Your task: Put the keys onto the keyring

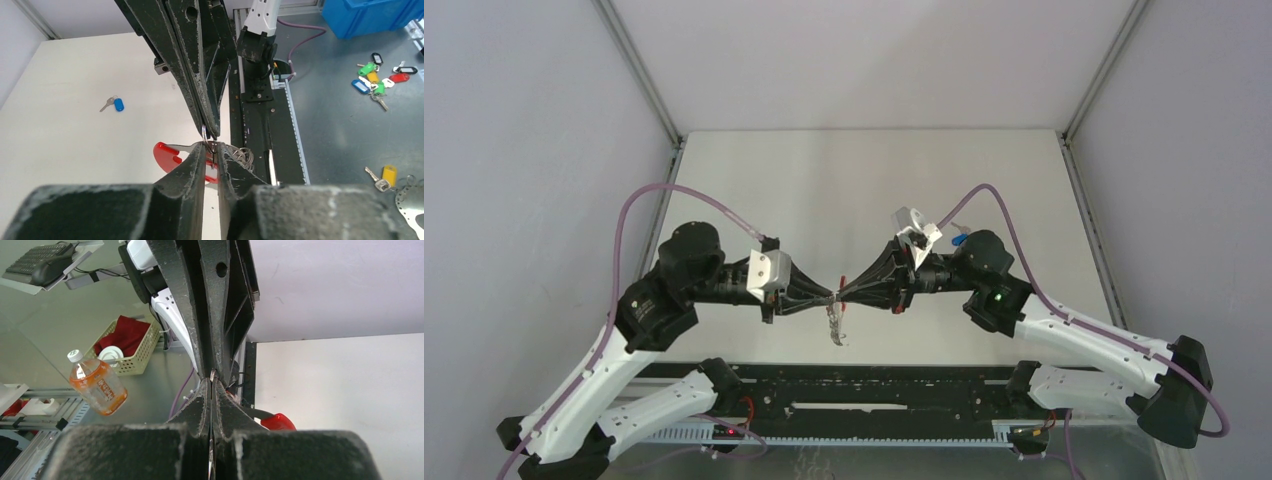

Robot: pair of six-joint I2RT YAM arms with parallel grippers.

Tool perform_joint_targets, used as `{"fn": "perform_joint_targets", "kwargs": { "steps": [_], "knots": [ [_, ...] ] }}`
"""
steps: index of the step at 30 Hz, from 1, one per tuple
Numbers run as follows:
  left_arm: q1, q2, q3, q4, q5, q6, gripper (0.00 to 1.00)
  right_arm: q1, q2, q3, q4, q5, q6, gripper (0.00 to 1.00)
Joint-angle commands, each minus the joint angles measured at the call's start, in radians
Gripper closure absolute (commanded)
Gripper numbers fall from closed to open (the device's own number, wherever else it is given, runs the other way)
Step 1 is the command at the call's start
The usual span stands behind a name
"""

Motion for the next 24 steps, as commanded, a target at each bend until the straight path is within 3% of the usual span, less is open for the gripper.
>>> {"fn": "perform_joint_targets", "kwargs": {
  "steps": [1,4,6,11,14,15,18,21,24],
  "knots": [
    [0.006,0.004,0.035,0.018,0.015,0.006,0.87,-0.002,-0.012,0.024,0.056,-0.005,0.012,1.00],
    [0.006,0.002,0.028,-0.003,0.009,0.031,0.98,-0.002,-0.016,0.025,0.050,-0.004,0.006,1.00],
    [0.007,0.004,0.028,-0.011,-0.007,0.033,1.00,-0.002,-0.014,0.037,0.030,-0.011,0.000,1.00],
    [0.006,0.040,0.072,-0.072,-0.066,0.043,1.00,-0.028,-0.006,0.202,-0.335,-0.040,-0.135,0.70],
    [0.007,0.057,0.097,-0.106,-0.082,0.055,1.00,-0.073,0.041,0.347,-0.629,-0.070,-0.233,0.58],
    [0.007,0.061,0.102,-0.118,-0.088,0.063,1.00,-0.083,0.065,0.400,-0.728,-0.075,-0.269,0.50],
    [0.005,0.080,0.123,-0.143,-0.128,0.069,1.00,-0.084,0.153,0.568,-1.000,-0.047,-0.389,0.49],
    [0.004,0.110,0.153,-0.177,-0.134,0.084,1.00,-0.046,0.241,0.717,-1.229,0.027,-0.492,0.54],
    [0.005,0.115,0.163,-0.183,-0.144,0.100,1.00,-0.005,0.318,0.837,-1.361,0.086,-0.560,0.58]
  ]
}}
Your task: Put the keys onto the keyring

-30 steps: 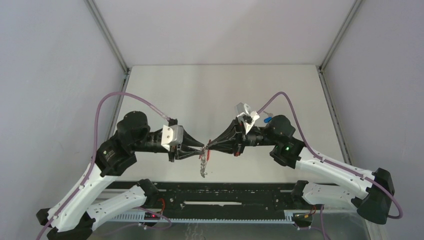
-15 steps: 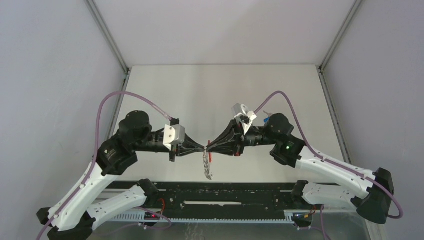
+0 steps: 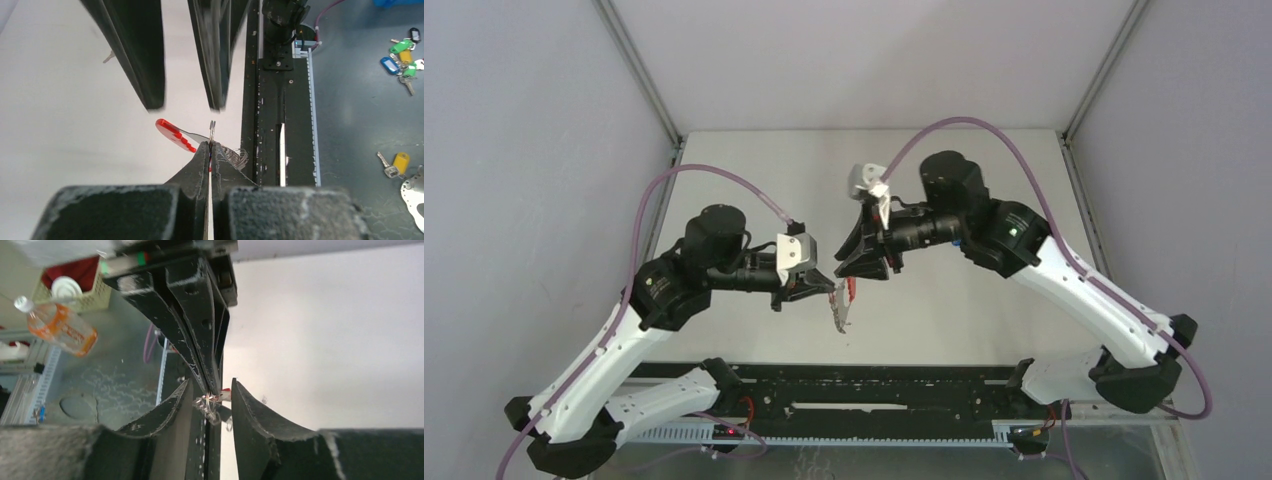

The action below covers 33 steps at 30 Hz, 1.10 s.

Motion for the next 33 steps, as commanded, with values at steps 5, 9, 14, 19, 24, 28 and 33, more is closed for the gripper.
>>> {"fn": "perform_joint_targets", "kwargs": {
  "steps": [5,9,14,19,24,28,33],
  "knots": [
    [0.003,0.001,0.072,-0.021,-0.026,0.041,1.00,0.082,0.118,0.182,-0.380,0.111,-0.189,0.62],
    [0.004,0.000,0.071,-0.025,-0.021,0.038,1.00,0.094,0.131,0.196,-0.380,0.126,-0.191,0.65],
    [0.002,0.007,0.078,-0.026,-0.012,0.037,1.00,0.114,0.138,0.203,-0.360,0.148,-0.191,0.70],
    [0.002,0.011,0.082,-0.027,0.000,0.037,1.00,0.122,0.140,0.202,-0.348,0.172,-0.196,0.68],
    [0.000,0.014,0.083,-0.027,0.008,0.042,1.00,0.121,0.146,0.202,-0.335,0.176,-0.204,0.67],
    [-0.002,0.021,0.089,-0.025,0.014,0.043,1.00,0.123,0.162,0.209,-0.336,0.165,-0.209,0.67],
    [-0.003,0.028,0.092,-0.023,0.017,0.046,1.00,0.123,0.174,0.209,-0.337,0.153,-0.211,0.70]
  ]
}}
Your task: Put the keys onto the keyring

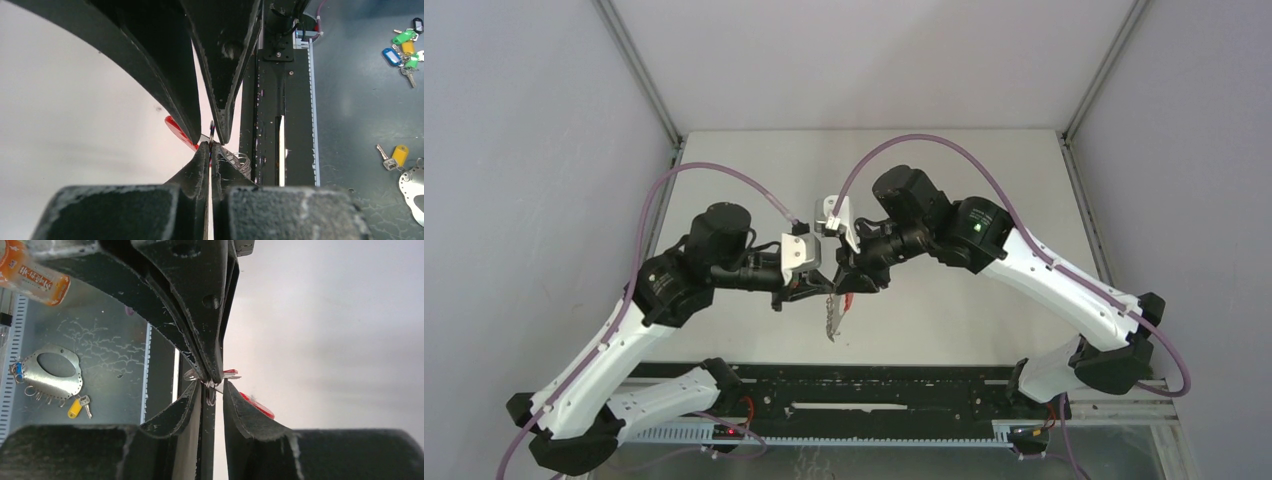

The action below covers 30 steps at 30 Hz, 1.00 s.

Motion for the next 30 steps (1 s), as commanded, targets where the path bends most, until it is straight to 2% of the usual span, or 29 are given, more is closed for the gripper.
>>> {"fn": "perform_joint_targets", "kwargs": {
  "steps": [1,6,7,14,15,16,18,21,24,30],
  "knots": [
    [-0.002,0.003,0.067,0.029,0.034,0.018,1.00,0.005,0.010,0.041,0.019,-0.012,-0.018,0.72],
    [-0.003,-0.005,0.063,0.032,0.040,0.016,1.00,0.004,0.018,0.041,0.016,-0.013,-0.023,0.99],
    [-0.002,-0.008,0.059,0.032,0.040,0.017,1.00,0.004,0.016,0.040,0.017,-0.010,-0.023,1.00],
    [-0.002,-0.013,0.049,0.045,0.044,0.012,1.00,-0.002,-0.027,-0.003,0.072,-0.005,-0.008,1.00],
    [-0.003,-0.014,0.051,0.048,0.044,0.008,0.97,-0.006,-0.038,-0.024,0.096,-0.005,0.005,1.00],
    [-0.003,-0.013,0.051,0.050,0.042,0.005,0.84,-0.010,-0.054,-0.049,0.128,-0.007,0.020,1.00],
    [-0.002,-0.016,0.052,0.045,0.042,0.005,0.71,-0.022,-0.107,-0.129,0.229,-0.023,0.067,1.00],
    [-0.002,-0.037,0.041,0.036,0.038,0.029,0.63,-0.040,-0.214,-0.284,0.446,-0.064,0.157,1.00],
    [-0.002,-0.058,0.027,0.042,0.027,0.072,0.62,-0.055,-0.298,-0.398,0.639,-0.113,0.252,1.00],
    [-0.002,-0.089,0.008,0.064,0.030,0.128,0.63,-0.052,-0.408,-0.613,0.959,-0.106,0.399,1.00]
  ]
}}
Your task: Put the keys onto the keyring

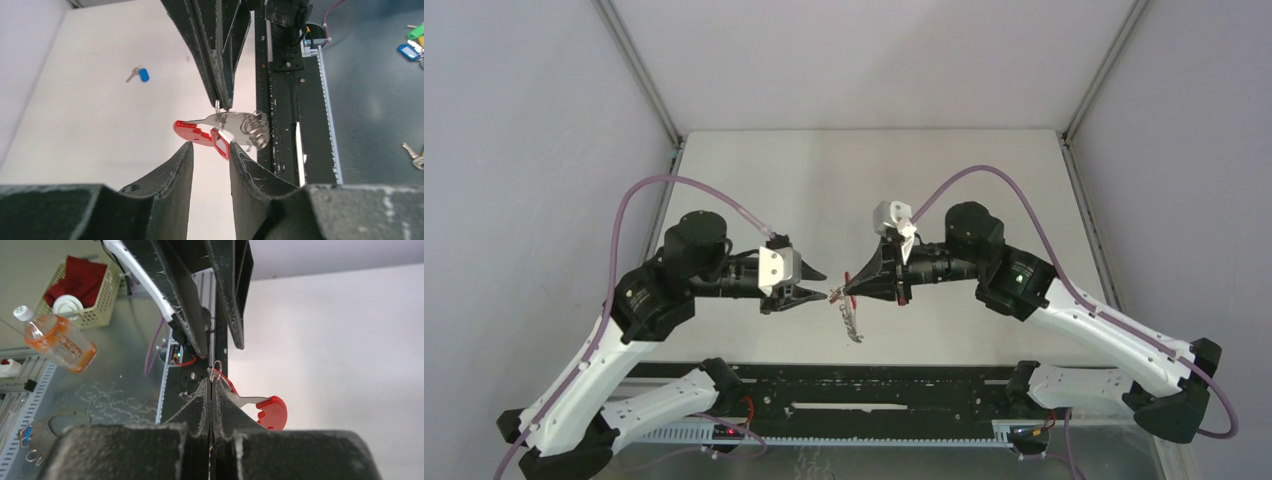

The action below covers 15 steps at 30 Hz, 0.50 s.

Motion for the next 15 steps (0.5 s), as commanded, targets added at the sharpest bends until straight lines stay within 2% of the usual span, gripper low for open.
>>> {"fn": "perform_joint_targets", "kwargs": {
  "steps": [1,8,15],
  "knots": [
    [-0.003,-0.023,0.005,0.046,0.017,0.058,0.63,0.004,-0.082,-0.119,0.400,-0.015,0.171,1.00],
    [-0.004,-0.037,0.003,0.111,0.010,0.064,0.64,0.015,-0.145,-0.276,0.660,0.040,0.270,1.00],
    [-0.008,-0.035,0.008,0.073,0.064,0.083,0.67,0.034,-0.130,-0.288,0.711,0.059,0.274,1.00]
  ]
}}
